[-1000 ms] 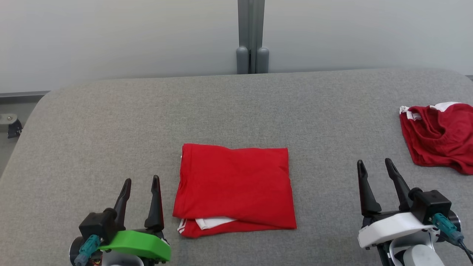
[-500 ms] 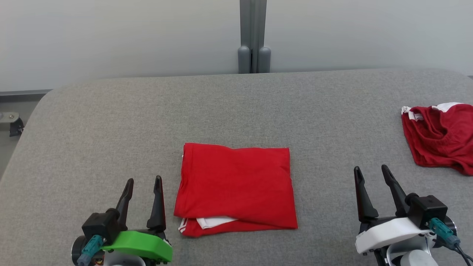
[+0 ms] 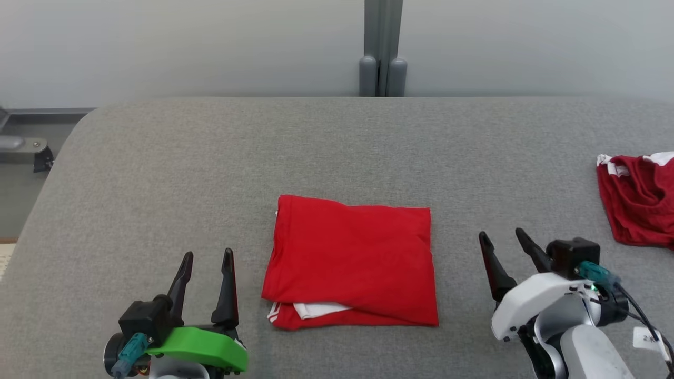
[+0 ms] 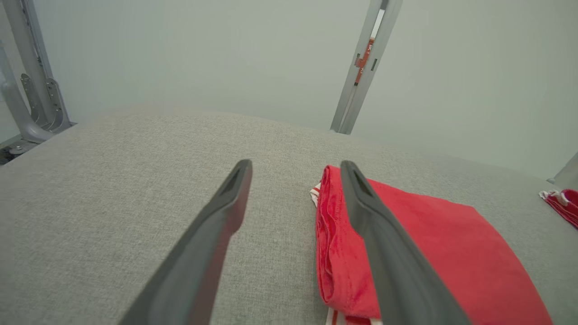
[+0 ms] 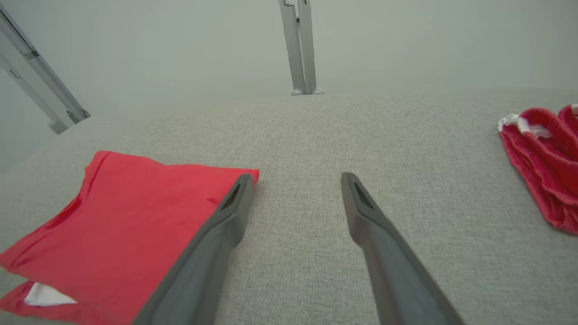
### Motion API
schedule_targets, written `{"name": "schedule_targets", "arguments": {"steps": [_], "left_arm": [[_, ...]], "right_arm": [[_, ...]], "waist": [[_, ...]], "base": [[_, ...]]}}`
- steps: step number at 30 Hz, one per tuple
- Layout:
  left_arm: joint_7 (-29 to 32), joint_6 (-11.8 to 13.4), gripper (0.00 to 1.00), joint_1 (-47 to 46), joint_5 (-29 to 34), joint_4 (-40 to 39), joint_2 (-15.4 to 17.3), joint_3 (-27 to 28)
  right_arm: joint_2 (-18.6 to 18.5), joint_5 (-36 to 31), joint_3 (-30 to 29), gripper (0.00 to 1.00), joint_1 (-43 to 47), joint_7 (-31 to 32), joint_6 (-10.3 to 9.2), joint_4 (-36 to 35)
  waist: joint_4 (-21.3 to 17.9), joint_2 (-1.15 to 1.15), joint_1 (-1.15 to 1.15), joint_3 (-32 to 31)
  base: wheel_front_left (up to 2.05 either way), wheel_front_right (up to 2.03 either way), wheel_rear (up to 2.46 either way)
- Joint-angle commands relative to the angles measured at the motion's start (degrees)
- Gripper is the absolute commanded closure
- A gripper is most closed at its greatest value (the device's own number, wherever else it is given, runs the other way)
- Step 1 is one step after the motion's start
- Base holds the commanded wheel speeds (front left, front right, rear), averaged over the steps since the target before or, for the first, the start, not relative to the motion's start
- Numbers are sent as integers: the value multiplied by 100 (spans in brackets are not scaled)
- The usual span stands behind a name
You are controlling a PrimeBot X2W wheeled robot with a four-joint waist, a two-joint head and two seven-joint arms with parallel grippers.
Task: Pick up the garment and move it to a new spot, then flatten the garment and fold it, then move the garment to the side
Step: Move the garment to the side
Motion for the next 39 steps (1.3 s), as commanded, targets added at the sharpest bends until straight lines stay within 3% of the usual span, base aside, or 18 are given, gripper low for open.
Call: {"name": "schedule_targets", "arguments": {"steps": [1, 7, 15, 25, 26, 27, 28, 29, 30, 39], "left_arm": [[0, -20, 0, -73, 11, 11, 4, 24], [0, 35, 0, -124, -123, -37, 3, -116], [0, 122, 0, -79, -169, -26, 3, -205], [0, 89, 0, 1, -69, -66, 2, -126], [0, 84, 0, 3, -59, -66, 1, -122], [0, 82, 0, 10, -46, -71, 0, -123], [0, 79, 0, 14, -27, -73, 1, -119], [1, 81, 0, 12, -15, -83, 2, -122], [0, 82, 0, 11, -7, -88, 2, -112], [0, 25, 0, -117, 78, -148, 3, -77]], "right_arm": [[-38, 12, 43, 0, -118, 259, 2, -7], [-123, 432, 91, 0, -396, 1240, 2, 173], [-261, 687, 41, 0, -590, 1876, 2, 698], [-171, 631, -127, 0, -587, 2141, 3, 1230], [-161, 646, -103, 22, -594, 2136, 3, 1253], [-142, 672, -73, 57, -591, 2138, 3, 1280], [-133, 688, -45, 65, -600, 2137, 3, 1306], [-132, 728, -37, 91, -632, 2097, 2, 1334], [-132, 746, -6, 100, -666, 2083, 2, 1361], [-492, 859, 151, 100, -1050, 1663, -3, 1251]], "waist": [[196, 0, 0, 59], [740, 0, 0, 190], [1406, 0, 0, 366], [1620, 0, 0, 390], [1597, 0, 0, 388], [1557, 0, 0, 387], [1518, 0, 0, 390], [1462, 0, 0, 396], [1405, 0, 0, 404], [371, 0, 0, 585]], "base": [[0, 0, 0], [0, 0, 0], [0, 0, 0], [0, 0, 0], [0, 0, 0], [0, 0, 0], [0, 0, 0], [0, 0, 0], [0, 0, 0], [0, 0, 0]]}}
